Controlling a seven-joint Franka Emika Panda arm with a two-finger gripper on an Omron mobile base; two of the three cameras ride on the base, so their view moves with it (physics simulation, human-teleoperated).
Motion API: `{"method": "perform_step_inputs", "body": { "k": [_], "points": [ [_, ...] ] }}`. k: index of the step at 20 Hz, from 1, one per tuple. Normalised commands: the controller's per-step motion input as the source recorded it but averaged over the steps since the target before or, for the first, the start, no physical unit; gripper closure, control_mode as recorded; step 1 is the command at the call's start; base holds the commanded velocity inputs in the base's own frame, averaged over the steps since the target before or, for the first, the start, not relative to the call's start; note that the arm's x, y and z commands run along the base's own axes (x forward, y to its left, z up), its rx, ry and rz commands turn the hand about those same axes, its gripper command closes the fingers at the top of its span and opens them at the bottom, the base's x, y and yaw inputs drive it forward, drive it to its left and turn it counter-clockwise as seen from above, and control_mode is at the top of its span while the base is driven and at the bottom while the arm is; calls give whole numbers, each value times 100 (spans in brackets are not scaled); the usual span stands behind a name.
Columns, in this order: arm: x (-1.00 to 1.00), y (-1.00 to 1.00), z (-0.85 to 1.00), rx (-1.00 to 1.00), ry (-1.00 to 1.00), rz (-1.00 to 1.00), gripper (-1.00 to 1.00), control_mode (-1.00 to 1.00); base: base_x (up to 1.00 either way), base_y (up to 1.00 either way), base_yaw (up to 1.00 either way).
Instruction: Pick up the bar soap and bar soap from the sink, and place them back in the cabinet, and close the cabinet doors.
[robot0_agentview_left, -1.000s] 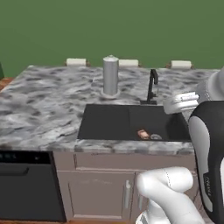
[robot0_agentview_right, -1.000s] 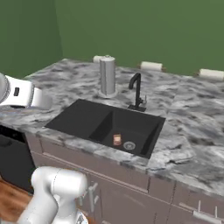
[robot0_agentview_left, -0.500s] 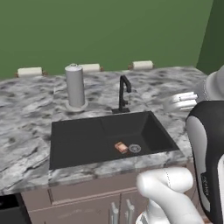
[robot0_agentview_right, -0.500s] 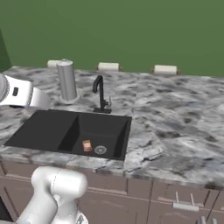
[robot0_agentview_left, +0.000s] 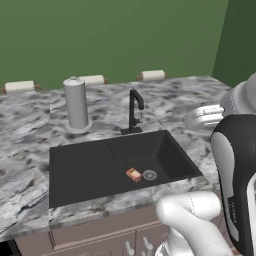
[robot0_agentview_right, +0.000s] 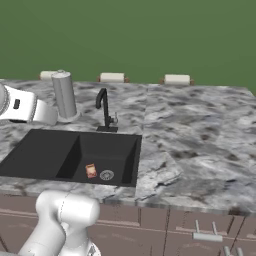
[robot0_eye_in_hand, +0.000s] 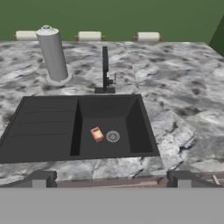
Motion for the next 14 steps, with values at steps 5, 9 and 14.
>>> {"method": "perform_step_inputs", "body": {
  "k": [5, 9, 14],
  "points": [
    [0, 0, 0, 0, 0, 0, -100, 100, 7, 1, 3],
    [0, 0, 0, 0, 0, 0, -100, 100, 12, 0, 22],
    [0, 0, 0, 0, 0, 0, -100, 100, 17, 0, 16]
  ]
}}
